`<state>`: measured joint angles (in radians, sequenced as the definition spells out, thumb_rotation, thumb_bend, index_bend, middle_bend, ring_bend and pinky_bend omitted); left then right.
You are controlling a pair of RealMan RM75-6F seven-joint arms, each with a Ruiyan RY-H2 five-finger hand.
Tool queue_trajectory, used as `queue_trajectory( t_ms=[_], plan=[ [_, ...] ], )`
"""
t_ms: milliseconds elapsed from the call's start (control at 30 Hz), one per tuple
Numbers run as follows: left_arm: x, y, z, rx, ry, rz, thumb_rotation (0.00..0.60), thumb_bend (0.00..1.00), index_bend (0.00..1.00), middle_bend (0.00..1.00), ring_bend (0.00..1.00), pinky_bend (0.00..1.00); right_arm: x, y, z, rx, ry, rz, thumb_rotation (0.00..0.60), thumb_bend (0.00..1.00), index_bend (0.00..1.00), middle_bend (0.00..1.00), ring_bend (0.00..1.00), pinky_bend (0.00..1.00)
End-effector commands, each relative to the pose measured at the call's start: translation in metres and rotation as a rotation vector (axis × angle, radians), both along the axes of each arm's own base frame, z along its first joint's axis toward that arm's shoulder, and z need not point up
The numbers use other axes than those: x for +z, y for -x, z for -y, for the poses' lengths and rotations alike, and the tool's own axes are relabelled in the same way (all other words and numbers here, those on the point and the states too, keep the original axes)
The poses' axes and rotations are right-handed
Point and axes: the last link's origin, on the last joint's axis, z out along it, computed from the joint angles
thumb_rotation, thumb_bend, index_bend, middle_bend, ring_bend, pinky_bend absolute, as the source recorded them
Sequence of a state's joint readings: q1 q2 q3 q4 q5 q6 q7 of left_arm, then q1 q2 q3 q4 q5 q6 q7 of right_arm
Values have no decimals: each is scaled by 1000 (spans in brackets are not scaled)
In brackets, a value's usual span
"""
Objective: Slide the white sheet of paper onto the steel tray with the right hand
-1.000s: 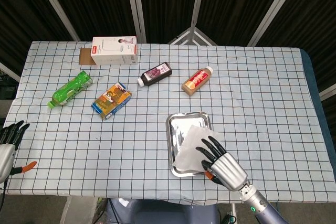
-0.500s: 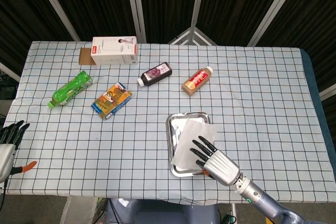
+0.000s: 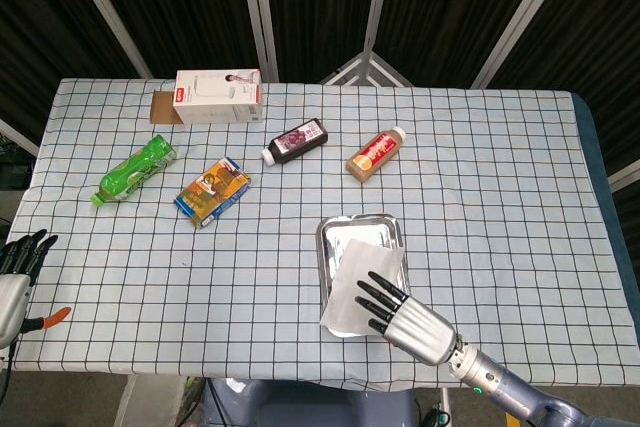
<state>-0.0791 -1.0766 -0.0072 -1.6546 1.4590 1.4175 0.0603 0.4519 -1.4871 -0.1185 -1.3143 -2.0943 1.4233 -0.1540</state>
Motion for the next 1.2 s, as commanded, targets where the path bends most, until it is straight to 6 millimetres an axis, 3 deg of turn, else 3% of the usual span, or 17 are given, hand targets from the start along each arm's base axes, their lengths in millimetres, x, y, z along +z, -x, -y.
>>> queue_trajectory(
  t_ms=[33, 500, 767, 1200],
  plan=[
    [0, 0, 0, 3, 1, 1, 600, 0, 0, 0, 0, 0, 3, 5, 0, 17, 5, -6, 600, 469, 733, 265, 51, 0],
    [-1, 1, -2, 11, 0, 4, 600, 0, 0, 0, 0, 0, -9, 28, 28, 66, 35, -191, 600, 469, 733, 265, 53, 0],
    [-1, 1, -2, 9, 3, 8, 600, 0, 0, 0, 0, 0, -2, 35, 39, 173, 129, -282, 600, 469, 733, 265, 53, 0],
    [-1, 0, -2, 9, 2, 13, 600, 0, 0, 0, 0, 0, 8, 32, 34, 279, 155, -276, 600, 469, 733, 265, 54, 0]
  ],
)
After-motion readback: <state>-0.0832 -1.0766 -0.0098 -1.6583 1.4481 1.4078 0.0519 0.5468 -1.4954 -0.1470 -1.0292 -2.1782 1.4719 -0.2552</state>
